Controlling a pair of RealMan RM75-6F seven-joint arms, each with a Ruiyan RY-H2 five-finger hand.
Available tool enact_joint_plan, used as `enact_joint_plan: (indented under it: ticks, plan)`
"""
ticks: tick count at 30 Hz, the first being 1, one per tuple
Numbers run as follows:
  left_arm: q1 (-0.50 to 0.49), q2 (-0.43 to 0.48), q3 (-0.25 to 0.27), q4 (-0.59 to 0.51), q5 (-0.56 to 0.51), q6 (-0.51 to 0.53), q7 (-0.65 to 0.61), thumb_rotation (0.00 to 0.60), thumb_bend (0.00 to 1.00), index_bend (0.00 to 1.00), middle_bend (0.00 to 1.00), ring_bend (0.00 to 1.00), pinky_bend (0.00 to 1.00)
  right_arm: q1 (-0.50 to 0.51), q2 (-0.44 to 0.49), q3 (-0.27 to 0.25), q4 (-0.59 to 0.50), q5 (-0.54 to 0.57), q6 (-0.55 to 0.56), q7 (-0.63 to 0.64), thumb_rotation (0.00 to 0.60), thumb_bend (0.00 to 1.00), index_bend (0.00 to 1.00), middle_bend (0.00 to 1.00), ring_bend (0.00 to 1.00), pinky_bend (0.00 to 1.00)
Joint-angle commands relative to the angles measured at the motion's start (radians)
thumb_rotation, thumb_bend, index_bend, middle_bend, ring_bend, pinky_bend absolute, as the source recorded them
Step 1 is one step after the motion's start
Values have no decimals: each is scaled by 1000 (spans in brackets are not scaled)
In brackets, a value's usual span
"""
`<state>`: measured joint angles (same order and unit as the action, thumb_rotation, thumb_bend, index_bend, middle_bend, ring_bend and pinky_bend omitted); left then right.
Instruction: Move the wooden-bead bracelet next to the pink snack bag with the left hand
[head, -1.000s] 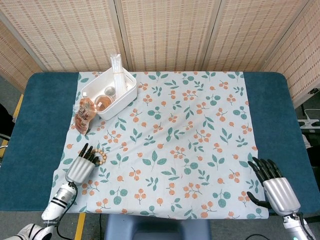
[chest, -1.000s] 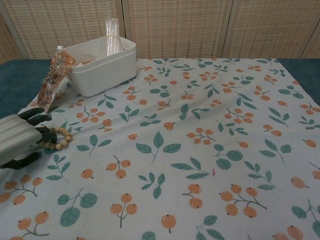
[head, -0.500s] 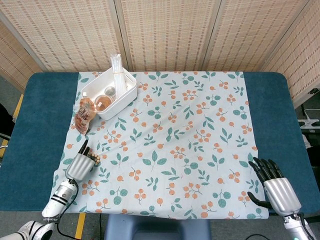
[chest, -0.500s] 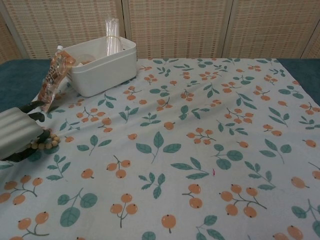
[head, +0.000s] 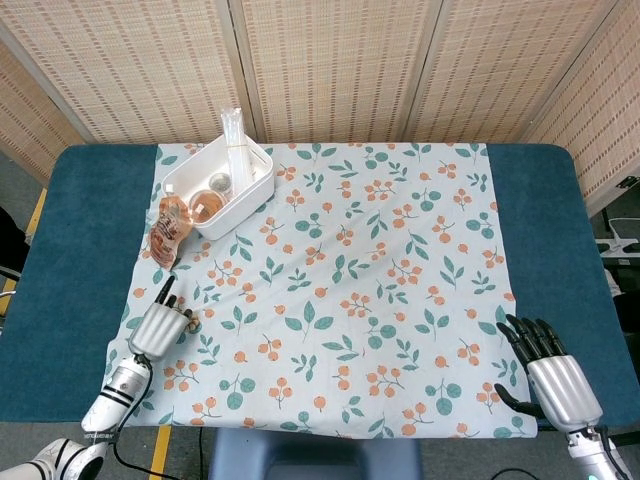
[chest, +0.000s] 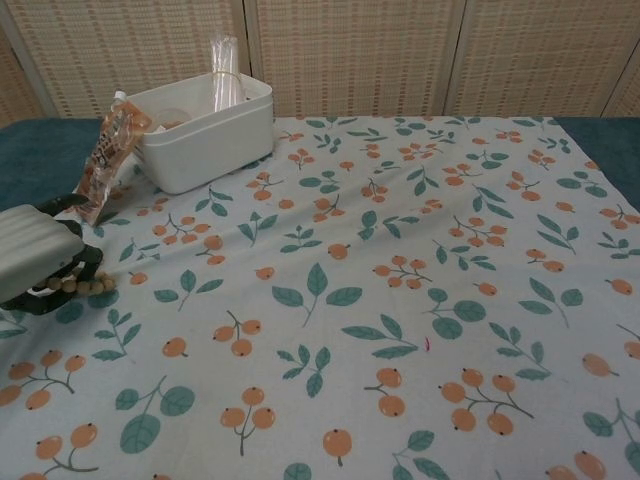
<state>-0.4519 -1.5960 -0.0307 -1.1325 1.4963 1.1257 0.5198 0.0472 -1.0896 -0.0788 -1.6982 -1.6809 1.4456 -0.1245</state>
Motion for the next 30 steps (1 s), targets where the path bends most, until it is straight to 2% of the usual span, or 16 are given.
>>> enact_joint_plan:
  ticks: [1, 6, 10, 11, 14, 16, 17, 21, 25, 27, 30]
  plan:
    - [-24, 89, -65, -146, -135, -120, -118, 600, 840, 784, 768, 346, 33, 0, 0, 0, 0, 0, -1, -1, 451, 236, 0, 0, 0, 0]
    - [-68, 232, -201, -330, -426, -366, -379, 600, 842, 784, 769, 348, 33, 0, 1, 0, -1, -1, 0, -3, 451, 236, 0, 0, 0, 0]
    - [-95, 370, -324, -417, -643, -664, -708, 600, 885, 785, 773, 348, 29, -1, 1, 0, -2, -1, 1, -4, 450, 236, 0, 0, 0, 0]
    - [-94, 403, -372, -419, -691, -765, -816, 600, 904, 785, 775, 348, 27, -2, 2, 0, -2, -1, 2, -5, 451, 236, 0, 0, 0, 0]
    - [-58, 437, -505, -378, -754, -968, -1013, 600, 972, 785, 783, 349, 24, -2, 2, 0, -2, -1, 2, -6, 451, 236, 0, 0, 0, 0]
    - [-20, 427, -593, -342, -778, -1060, -1086, 600, 992, 784, 786, 349, 22, -2, 2, 0, -3, 0, 2, -7, 451, 236, 0, 0, 0, 0]
    - [7, 414, -652, -312, -799, -1122, -1120, 600, 996, 783, 788, 348, 20, -2, 2, 0, -3, 0, 2, -7, 451, 236, 0, 0, 0, 0]
    - [88, 338, -844, -180, -890, -1326, -1153, 600, 995, 758, 786, 349, 12, -2, 1, 0, -3, 1, 0, -10, 451, 236, 0, 0, 0, 0]
    - [142, 238, -1011, -16, -1001, -1512, -1097, 600, 962, 726, 784, 349, 3, -3, 0, 1, -4, 6, -3, -16, 452, 236, 0, 0, 0, 0]
    - [155, 202, -1059, 39, -1028, -1563, -1047, 600, 915, 717, 783, 349, 1, -2, -1, 1, -4, 7, -5, -19, 451, 236, 0, 0, 0, 0]
    - [172, 155, -1116, 101, -1054, -1614, -959, 600, 762, 704, 775, 337, 0, 0, -4, 1, -5, 9, -11, -23, 451, 236, 0, 0, 0, 0]
